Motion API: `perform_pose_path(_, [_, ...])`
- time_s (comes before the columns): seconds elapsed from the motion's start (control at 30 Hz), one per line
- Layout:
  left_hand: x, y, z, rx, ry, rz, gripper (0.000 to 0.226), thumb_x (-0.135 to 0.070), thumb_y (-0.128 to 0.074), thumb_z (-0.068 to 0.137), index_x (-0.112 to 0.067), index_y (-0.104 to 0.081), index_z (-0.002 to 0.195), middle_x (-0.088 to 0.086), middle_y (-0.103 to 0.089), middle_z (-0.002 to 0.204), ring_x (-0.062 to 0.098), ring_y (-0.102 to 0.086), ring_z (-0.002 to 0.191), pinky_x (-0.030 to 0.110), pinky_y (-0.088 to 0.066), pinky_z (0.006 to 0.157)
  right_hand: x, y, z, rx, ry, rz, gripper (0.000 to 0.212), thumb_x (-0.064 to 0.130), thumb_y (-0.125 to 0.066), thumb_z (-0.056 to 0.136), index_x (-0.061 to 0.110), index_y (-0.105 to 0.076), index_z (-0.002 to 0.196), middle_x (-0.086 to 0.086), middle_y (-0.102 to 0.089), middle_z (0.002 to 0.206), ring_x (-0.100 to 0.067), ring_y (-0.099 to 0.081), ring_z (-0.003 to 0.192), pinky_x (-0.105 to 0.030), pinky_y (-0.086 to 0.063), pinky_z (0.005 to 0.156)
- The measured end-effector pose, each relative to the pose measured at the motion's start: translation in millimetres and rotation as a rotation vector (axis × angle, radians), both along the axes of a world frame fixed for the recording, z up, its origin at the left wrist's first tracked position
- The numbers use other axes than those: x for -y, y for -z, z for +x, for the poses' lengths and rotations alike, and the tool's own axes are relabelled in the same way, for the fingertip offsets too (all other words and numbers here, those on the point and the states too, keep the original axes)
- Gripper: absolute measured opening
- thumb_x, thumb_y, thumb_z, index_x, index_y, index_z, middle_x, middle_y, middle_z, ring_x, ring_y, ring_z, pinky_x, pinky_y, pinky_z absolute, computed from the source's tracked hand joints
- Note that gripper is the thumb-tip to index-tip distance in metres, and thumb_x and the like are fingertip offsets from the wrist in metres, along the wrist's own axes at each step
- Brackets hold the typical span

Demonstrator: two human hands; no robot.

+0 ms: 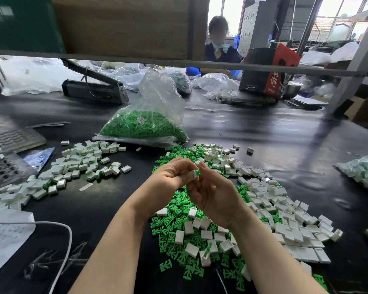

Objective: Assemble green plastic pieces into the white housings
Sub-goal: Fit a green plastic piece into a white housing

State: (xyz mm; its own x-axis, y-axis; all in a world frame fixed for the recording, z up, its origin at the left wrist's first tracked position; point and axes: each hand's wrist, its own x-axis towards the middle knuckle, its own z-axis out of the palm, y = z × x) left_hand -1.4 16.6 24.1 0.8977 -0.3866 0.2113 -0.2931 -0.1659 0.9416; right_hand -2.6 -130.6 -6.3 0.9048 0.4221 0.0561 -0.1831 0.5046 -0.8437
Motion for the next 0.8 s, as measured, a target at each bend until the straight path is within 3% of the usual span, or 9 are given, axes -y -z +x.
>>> perform_pose_path(0.1, [-0.6,0.7,0.0,-0.007,-0.001,-0.002,0.012,-0.005,-0.053,0.096,-0.010,-0.063,0.091,0.009,-0.053,0.093,0.018,-0.053,0.088,0.037,-0.043,0.086,-0.9,-0.2,-1.3,-0.002,-0.017,0.003,0.028,0.043,-0.062,0.084,0.018,-0.073,0.081,0.001,-0.053,0.068,-0.008,-0.049,0.055,-0.015,-0.042,0.051])
perform_pose_path(0.27, [-1.3,1.6,0.9,-0.013,-0.003,0.002,0.009,-0.006,-0.053,0.096,-0.001,-0.061,0.094,0.011,-0.054,0.094,0.021,-0.053,0.090,0.049,-0.044,0.094,-1.2,-1.6,-2.5,0.012,-0.029,-0.021,0.035,0.047,-0.058,0.085,0.013,-0.067,0.082,-0.002,-0.053,0.065,-0.010,-0.046,0.052,-0.018,-0.038,0.050])
perform_pose_path(0.43, [-1.0,1.7,0.6,-0.011,0.013,0.003,0.010,-0.006,-0.053,0.096,0.001,-0.060,0.094,0.011,-0.054,0.092,0.019,-0.052,0.087,0.035,-0.042,0.085,-3.6,-2.1,-3.0,-0.001,0.019,-0.026,0.030,0.045,-0.058,0.084,0.019,-0.071,0.075,0.000,-0.053,0.062,-0.008,-0.045,0.049,-0.016,-0.037,0.047])
perform_pose_path(0.6, [-0.6,1.8,1.3,-0.004,0.010,0.011,0.009,-0.005,-0.053,0.096,-0.002,-0.062,0.095,0.025,-0.055,0.100,0.023,-0.053,0.091,0.051,-0.043,0.092,-3.7,-2.9,-4.1,-0.029,0.060,-0.015,0.027,0.040,-0.059,0.084,0.017,-0.071,0.074,0.000,-0.052,0.062,-0.007,-0.046,0.051,-0.015,-0.035,0.046])
perform_pose_path(0.8, [-1.2,4.2,3.2,-0.009,0.011,-0.002,0.009,-0.005,-0.053,0.096,-0.002,-0.061,0.094,0.013,-0.055,0.094,0.023,-0.053,0.089,0.049,-0.043,0.090,-4.7,-4.0,-4.2,-0.023,0.074,-0.023,0.026,0.040,-0.060,0.083,0.020,-0.072,0.072,0.002,-0.051,0.063,-0.006,-0.045,0.053,-0.014,-0.035,0.046])
